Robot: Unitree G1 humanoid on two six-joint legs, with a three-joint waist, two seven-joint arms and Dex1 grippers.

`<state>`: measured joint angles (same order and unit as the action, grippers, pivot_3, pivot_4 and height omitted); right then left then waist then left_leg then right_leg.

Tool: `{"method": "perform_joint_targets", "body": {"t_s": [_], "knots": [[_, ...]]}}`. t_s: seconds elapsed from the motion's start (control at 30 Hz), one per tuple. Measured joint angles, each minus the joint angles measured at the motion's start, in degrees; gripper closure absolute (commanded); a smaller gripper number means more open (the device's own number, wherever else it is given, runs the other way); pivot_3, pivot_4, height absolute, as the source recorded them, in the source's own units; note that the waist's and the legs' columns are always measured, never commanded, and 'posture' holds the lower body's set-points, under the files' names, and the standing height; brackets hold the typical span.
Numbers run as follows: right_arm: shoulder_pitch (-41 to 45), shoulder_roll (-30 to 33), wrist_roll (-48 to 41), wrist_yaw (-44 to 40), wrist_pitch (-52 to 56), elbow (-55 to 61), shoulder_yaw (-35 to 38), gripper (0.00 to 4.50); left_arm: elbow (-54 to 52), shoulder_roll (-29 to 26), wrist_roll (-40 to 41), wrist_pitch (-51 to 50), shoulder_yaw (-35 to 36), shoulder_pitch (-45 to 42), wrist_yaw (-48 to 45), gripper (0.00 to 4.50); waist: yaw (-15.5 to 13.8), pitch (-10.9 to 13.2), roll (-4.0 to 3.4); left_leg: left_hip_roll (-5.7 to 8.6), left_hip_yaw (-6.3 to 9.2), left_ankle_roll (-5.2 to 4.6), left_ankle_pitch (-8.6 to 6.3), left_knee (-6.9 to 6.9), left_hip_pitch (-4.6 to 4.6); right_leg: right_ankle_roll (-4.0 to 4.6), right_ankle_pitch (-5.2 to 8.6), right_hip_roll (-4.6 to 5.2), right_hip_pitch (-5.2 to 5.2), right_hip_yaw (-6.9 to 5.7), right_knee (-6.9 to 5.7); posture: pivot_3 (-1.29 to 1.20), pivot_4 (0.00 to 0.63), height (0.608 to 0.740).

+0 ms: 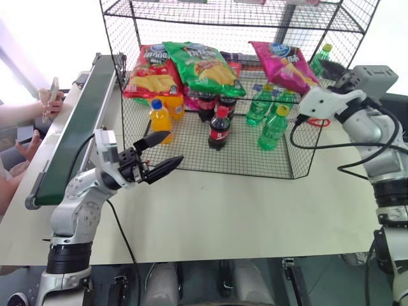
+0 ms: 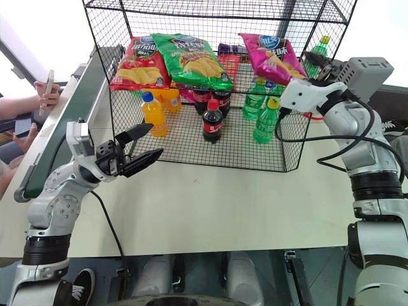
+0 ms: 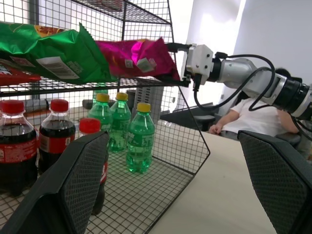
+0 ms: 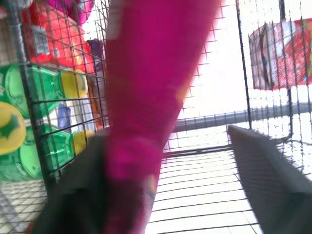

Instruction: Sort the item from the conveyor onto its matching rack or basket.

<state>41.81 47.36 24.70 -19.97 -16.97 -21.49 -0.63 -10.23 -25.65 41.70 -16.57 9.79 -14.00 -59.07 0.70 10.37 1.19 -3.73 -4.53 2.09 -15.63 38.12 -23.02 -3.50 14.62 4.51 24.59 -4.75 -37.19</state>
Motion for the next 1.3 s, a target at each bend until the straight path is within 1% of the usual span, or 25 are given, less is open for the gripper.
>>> {"method": "perform_joint_targets", "body": {"t_s": [0.2, 0.3, 0.43, 0.53, 0.77, 0.83, 0.93, 1.03, 1.1, 1.13, 1.17, 1.3], "knots": [[-0.9, 0.0, -14.3, -13.5, 3.5, 4.1, 1.3, 0.02, 0.1, 0.2, -0.7, 0.9, 0.0, 0.4, 0.1, 0.00, 0.0, 0.0, -0.03, -0.02, -0.01, -0.01, -0.01, 0.00, 0.03, 0.00, -0.01, -0.01, -0.02, 0.00, -0.02, 0.00, 0.150, 0.740], [-0.9, 0.0, -20.6, -17.6, 6.2, 5.7, 3.3, 0.02, 0.2, 0.5, -1.2, 1.1, -0.1, 0.8, 0.0, 0.00, -0.1, 0.0, -0.03, -0.01, -0.01, -0.02, -0.01, 0.00, 0.03, -0.01, -0.01, 0.00, -0.02, -0.01, -0.02, 0.00, 0.150, 0.740], [-0.9, -1.3, -27.6, -20.2, 10.3, 6.3, 6.3, 0.02, 0.8, 0.6, -1.5, 1.2, -0.2, 0.7, -0.1, 0.00, -0.1, 0.0, -0.03, -0.01, -0.01, -0.03, -0.02, 0.01, 0.03, -0.01, -0.02, 0.00, -0.03, -0.01, -0.02, 0.00, 0.150, 0.740], [-3.1, -2.0, -33.4, -23.8, 13.0, 9.9, 7.6, 0.02, 1.0, 0.6, -2.0, 1.3, -0.3, 0.5, -0.3, 0.00, -0.1, 0.0, -0.03, -0.01, 0.00, -0.04, -0.02, 0.00, 0.04, -0.01, -0.02, -0.01, -0.03, -0.02, -0.02, 0.00, 0.150, 0.740], [-5.7, -4.7, -41.8, -26.7, 17.7, 15.0, 9.1, 0.02, 1.1, 0.6, -2.5, 1.8, -0.6, 0.5, -0.5, 0.00, -0.1, 0.0, -0.03, -0.01, 0.00, -0.04, -0.02, 0.01, 0.05, -0.01, -0.02, 0.00, -0.03, -0.03, -0.05, 0.00, 0.150, 0.740], [-7.0, -5.8, -47.4, -28.1, 21.4, 18.8, 10.7, 0.02, 1.1, 0.2, -2.6, 1.9, -0.6, 0.8, -0.4, 0.00, -0.2, 0.0, -0.03, -0.01, 0.01, -0.04, -0.02, 0.01, 0.04, -0.01, -0.02, 0.00, -0.03, -0.03, -0.05, 0.00, 0.150, 0.740], [-9.1, -6.2, -57.5, -28.0, 30.9, 24.8, 13.5, 0.02, 1.0, -0.9, -3.9, 1.9, -0.4, 1.0, 0.8, 0.00, -0.2, 0.0, -0.03, -0.02, 0.02, -0.05, -0.03, 0.01, 0.04, -0.01, -0.02, 0.01, -0.04, -0.03, -0.05, 0.00, 0.150, 0.740], [-14.3, -5.6, -69.6, -27.2, 42.8, 33.6, 16.2, 0.02, 1.0, -3.2, -4.9, 1.7, 0.4, 2.0, 2.5, 0.00, -0.3, 0.0, -0.03, -0.03, 0.07, -0.07, -0.04, 0.00, 0.03, -0.01, -0.02, 0.02, -0.05, -0.05, -0.04, 0.00, 0.150, 0.740], [-20.8, -4.0, -76.8, -27.8, 49.6, 40.1, 16.8, 0.02, 0.9, -5.5, -5.7, 1.0, 1.4, 2.9, 3.8, 0.00, -0.4, 0.0, -0.02, -0.04, 0.11, -0.11, -0.07, -0.02, 0.01, -0.01, -0.01, 0.01, -0.06, -0.09, -0.02, 0.00, 0.150, 0.740], [-25.4, -2.6, -79.2, -28.7, 52.6, 43.3, 16.8, 0.02, 0.8, -7.4, -6.5, 0.5, 2.2, 3.7, 4.7, 0.00, -0.5, 0.0, -0.01, -0.04, 0.12, -0.14, -0.08, -0.02, 0.00, 0.00, -0.01, 0.00, -0.06, -0.09, 0.01, 0.00, 0.150, 0.740], [-29.6, -2.0, -80.1, -29.5, 54.4, 45.3, 16.8, 0.02, 0.8, -9.6, -7.4, 0.4, 3.5, 5.3, 5.4, 0.00, -0.4, 0.0, 0.00, -0.03, 0.10, -0.16, -0.10, -0.02, 0.01, 0.00, -0.01, 0.01, -0.06, -0.08, 0.01, 0.00, 0.150, 0.740], [-36.9, -0.5, -78.5, -32.5, 54.1, 46.0, 18.1, 0.02, -0.1, -12.9, -7.2, -1.0, 6.8, 8.6, 5.9, 0.00, -0.2, 0.0, -0.01, 0.00, 0.02, -0.16, -0.10, 0.01, 0.06, 0.00, -0.01, 0.06, -0.08, -0.03, 0.02, 0.00, 0.150, 0.740]]}}
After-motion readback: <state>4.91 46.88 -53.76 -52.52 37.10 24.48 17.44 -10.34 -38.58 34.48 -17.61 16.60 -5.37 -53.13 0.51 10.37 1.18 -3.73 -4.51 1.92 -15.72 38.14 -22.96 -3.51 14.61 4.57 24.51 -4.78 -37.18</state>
